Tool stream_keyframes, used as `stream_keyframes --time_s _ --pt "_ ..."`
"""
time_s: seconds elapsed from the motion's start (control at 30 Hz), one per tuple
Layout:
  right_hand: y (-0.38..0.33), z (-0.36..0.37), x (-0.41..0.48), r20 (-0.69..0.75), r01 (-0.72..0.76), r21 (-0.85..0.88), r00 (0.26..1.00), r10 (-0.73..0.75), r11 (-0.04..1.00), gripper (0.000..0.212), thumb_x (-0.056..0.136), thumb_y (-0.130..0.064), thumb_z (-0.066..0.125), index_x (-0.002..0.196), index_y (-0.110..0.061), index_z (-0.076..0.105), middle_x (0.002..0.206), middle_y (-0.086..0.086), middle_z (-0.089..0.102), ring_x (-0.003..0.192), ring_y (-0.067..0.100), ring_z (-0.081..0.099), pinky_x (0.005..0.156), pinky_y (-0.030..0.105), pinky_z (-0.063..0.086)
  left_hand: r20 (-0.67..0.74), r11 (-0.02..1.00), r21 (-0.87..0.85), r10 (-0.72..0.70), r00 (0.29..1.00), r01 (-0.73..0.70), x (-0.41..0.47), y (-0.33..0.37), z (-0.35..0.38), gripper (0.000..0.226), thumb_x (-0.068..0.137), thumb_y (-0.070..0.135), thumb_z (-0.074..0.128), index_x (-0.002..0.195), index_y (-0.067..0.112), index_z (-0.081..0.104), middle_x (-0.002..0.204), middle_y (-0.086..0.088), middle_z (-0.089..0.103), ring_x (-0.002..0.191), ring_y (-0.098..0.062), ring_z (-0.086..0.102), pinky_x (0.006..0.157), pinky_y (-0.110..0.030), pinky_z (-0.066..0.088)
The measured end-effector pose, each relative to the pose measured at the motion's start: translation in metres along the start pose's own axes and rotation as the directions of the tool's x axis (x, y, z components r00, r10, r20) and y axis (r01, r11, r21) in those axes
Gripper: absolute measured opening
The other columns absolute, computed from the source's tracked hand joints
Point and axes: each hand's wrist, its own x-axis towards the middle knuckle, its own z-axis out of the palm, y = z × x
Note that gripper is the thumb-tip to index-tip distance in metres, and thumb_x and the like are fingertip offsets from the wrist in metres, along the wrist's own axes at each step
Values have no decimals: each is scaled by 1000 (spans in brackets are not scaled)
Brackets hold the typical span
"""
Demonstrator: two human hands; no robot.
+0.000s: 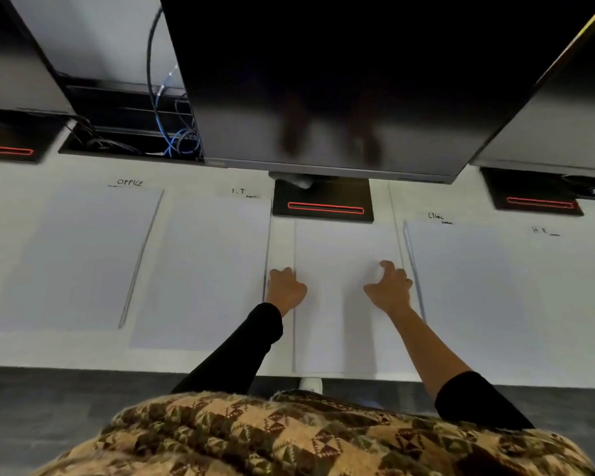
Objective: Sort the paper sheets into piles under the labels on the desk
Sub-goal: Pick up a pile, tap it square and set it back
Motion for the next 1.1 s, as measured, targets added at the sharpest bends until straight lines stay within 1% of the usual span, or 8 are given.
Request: stream_keyframes --time_s 0.07,0.13,0.43,0.57,0.73,0.9,1.0,1.1 --pt "1 0 1 3 5 5 1000 -5 1000 59 84 -14 59 138 -17 35 135 16 38 126 34 35 96 42 44 -32 999 -9 -33 999 32 1 1 6 27 85 4 42 107 -10 52 128 -28 43 104 -37 53 86 -40 48" --pt "1 0 2 17 15 36 1000 -15 999 58 84 -15 59 137 -18 36 134 16 39 125 33 35 94 42 45 -46 999 -34 -43 998 41 -1 2 12 33 85 4 40 113 -10 51 128 -28 45 114 -41 50 94 -45 47" --pt "1 3 1 45 22 100 999 -27 995 57 85 -13 58 136 -20 35 134 16 36 123 32 34 91 41 48 -124 996 94 19 992 -7 -12 10 23 46 93 5 38 139 -1 36 137 -19 39 119 -31 49 94 -32 46" --pt "0 4 0 42 22 127 999 -27 992 57 84 -12 58 135 -20 35 133 16 36 122 31 34 92 43 48 -129 987 140 97 987 -79 -15 12 23 46 92 2 39 138 1 36 135 -19 42 121 -31 48 97 -32 43" --pt "1 1 1 16 29 214 999 -33 976 61 85 -8 59 139 -16 31 137 16 37 127 33 33 98 41 41 -174 988 30 152 973 -149 -15 9 16 40 87 -11 38 126 -3 44 117 -22 57 103 -35 57 79 -34 46" --pt "11 -4 6 -94 55 481 995 -11 875 88 75 -14 75 145 -8 22 145 15 37 135 32 34 113 41 29 -210 960 -135 214 954 -245 -16 12 10 31 87 -14 34 110 -2 50 96 -9 49 86 -20 48 60 -14 41" --pt "12 -19 3 -122 53 688 992 43 724 81 76 -16 75 141 -12 28 139 13 43 126 27 45 106 37 39 -287 921 -174 291 913 -349 -18 23 2 21 89 -11 38 94 7 46 87 -3 51 82 -19 50 55 -11 40" --pt "0 -46 -4 -265 179 799 962 69 573 56 81 -14 70 130 -12 41 112 5 52 98 18 53 80 20 47 -375 848 -252 359 854 -467 -25 42 -11 20 90 -9 38 91 12 41 79 6 48 73 -15 50 60 -16 41"
